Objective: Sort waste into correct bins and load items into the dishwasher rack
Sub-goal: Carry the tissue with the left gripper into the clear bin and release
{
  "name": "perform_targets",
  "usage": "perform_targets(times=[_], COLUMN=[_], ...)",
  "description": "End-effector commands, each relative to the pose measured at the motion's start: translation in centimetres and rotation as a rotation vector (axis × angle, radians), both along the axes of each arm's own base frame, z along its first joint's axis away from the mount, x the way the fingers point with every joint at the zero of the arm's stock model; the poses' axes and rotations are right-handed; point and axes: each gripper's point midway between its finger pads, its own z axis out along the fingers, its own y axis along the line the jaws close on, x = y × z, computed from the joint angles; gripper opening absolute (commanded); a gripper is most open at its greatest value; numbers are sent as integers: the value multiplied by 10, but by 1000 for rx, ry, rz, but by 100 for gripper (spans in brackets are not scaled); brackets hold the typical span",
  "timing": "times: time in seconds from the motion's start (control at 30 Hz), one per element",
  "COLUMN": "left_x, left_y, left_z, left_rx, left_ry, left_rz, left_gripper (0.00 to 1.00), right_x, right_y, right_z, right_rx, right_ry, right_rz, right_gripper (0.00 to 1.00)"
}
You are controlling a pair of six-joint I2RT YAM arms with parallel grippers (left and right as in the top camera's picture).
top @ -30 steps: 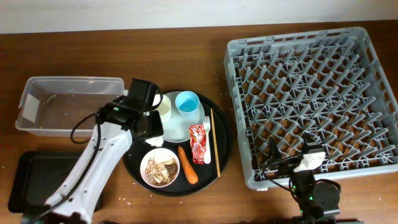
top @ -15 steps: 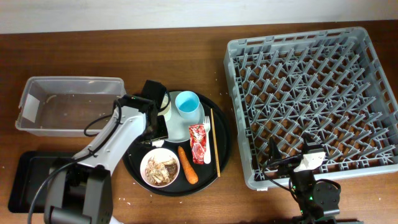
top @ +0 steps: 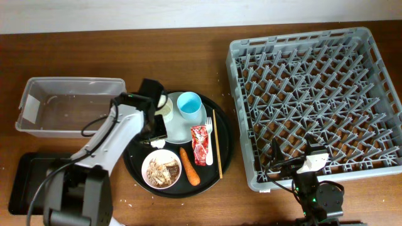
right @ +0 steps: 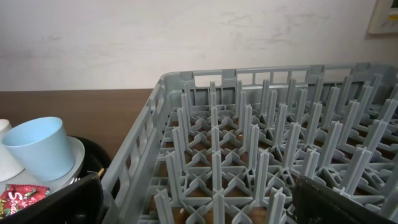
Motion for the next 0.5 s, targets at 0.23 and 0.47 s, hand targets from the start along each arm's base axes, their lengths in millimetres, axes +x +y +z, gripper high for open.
perform_targets(times=[0.23,0.47], left_x=[3,-6], left_y=[-6,-7], left_z=[17,-18], left_rx=[-74,-92], left_ry=[-58,-67], left_rz=[4,7], left_gripper=[70,70], right_x=[0,0], right_y=[-1,-1], right_z=[-3,-3], right_rx=[0,0], right_ry=[6,6], right_rz=[-6,-6], right_gripper=[99,99])
